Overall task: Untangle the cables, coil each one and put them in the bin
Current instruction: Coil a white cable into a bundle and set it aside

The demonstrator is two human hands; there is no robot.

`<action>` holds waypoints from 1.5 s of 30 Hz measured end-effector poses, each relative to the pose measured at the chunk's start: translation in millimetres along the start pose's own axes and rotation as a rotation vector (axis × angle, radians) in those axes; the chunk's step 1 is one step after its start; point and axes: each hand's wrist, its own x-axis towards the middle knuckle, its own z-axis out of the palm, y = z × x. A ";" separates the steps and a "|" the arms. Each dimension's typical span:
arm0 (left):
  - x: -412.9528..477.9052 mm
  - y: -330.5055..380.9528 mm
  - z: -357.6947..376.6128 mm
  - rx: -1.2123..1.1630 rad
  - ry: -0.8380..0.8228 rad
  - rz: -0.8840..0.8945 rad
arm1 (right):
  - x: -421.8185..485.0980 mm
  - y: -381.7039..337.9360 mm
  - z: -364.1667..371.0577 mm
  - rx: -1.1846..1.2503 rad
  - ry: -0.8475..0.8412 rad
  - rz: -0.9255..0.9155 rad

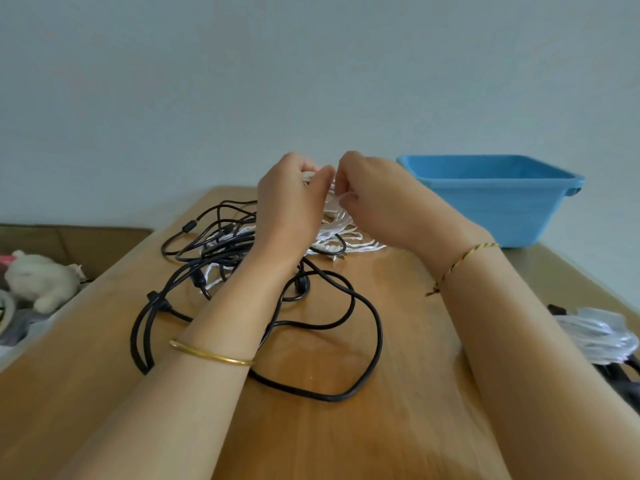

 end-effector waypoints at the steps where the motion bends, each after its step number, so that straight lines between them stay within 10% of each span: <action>1: 0.3 0.4 -0.1 -0.003 0.010 0.007 | 0.5 -1.3 4.5 -0.011 0.032 0.003; 20: -2.1 4.1 2.1 -0.359 -0.157 -0.161 | 4.1 9.8 61.0 -0.210 0.860 -0.108; 45: -0.5 -1.2 0.1 -0.502 -0.009 -0.091 | 10.3 7.5 41.1 0.354 0.660 -0.185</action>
